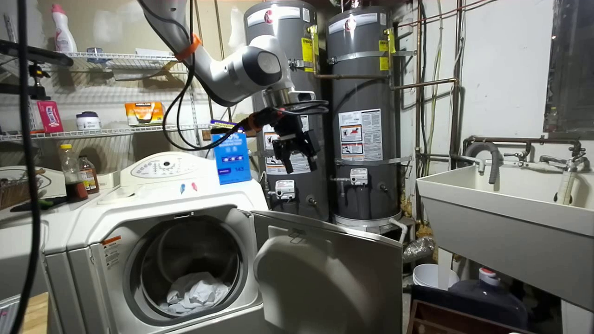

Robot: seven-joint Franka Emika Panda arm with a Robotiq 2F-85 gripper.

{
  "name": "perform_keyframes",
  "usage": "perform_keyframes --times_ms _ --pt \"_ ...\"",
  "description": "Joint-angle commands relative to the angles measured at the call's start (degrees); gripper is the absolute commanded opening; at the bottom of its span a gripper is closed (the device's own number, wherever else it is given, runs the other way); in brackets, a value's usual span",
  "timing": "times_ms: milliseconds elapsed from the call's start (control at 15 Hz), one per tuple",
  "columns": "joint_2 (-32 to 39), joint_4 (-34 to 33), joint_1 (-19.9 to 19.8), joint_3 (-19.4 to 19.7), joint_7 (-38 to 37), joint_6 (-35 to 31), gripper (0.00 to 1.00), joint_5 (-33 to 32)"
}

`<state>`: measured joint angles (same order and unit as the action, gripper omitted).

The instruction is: Close the door of the washing machine

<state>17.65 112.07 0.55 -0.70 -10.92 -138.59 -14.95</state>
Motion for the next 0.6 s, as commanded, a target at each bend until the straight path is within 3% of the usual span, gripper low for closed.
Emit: perform_keyframes --times_ms 0,400,533 --pt "4.9 -3.9 1.1 0.7 3.4 -3.9 1.0 0.9" --pt "14.8 -13.1 -1.5 0.4 14.8 -0.7 1.0 3.1" --pt "18.1 -17.5 -2.0 1.2 14.1 3.2 1.0 5.0"
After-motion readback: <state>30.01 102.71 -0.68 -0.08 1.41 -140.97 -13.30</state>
